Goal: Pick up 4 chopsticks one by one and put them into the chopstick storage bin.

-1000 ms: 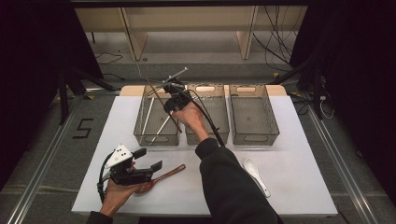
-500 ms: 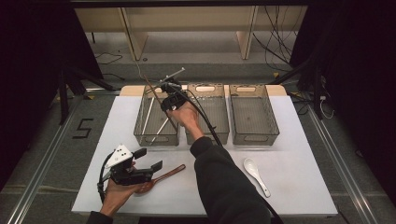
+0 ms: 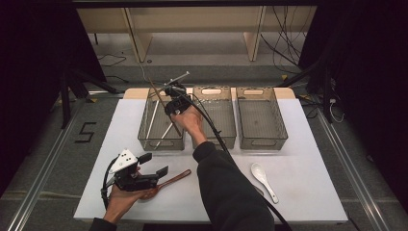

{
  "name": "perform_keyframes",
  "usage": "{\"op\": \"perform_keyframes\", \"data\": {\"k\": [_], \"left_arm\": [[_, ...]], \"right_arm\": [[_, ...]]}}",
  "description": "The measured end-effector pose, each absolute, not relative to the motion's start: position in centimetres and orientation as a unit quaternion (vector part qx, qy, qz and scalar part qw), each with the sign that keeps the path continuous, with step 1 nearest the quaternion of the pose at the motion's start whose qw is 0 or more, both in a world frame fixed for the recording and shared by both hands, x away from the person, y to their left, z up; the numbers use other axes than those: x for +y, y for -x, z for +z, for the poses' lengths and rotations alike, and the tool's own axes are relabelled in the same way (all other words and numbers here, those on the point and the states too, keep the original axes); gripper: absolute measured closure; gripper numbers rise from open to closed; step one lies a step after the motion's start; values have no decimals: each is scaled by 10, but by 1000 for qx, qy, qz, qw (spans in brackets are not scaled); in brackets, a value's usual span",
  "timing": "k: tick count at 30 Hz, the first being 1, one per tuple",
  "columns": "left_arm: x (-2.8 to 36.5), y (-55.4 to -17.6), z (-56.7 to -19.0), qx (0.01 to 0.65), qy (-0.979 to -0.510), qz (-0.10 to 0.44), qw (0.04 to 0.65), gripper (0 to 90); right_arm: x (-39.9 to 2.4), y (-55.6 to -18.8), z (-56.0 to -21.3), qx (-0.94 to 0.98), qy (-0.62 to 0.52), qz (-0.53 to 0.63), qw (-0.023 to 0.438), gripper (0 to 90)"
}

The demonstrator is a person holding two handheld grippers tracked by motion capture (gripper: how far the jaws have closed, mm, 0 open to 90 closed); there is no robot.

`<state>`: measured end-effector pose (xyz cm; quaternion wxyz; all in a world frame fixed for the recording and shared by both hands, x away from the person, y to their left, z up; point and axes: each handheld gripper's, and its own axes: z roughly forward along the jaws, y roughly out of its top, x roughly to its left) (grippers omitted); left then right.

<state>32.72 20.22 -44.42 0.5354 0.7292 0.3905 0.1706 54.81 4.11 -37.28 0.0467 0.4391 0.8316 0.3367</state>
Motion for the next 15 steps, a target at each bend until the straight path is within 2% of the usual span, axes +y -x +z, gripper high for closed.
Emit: {"op": "perform_keyframes", "data": {"k": [12, 15], "left_arm": [[202, -327, -444, 390, -729, 169, 536, 171], [202, -327, -444, 390, -729, 170, 536, 171]], "right_arm": [[44, -550, -381, 830, -451, 324, 50, 836], [44, -550, -383, 833, -449, 320, 46, 736]]}}
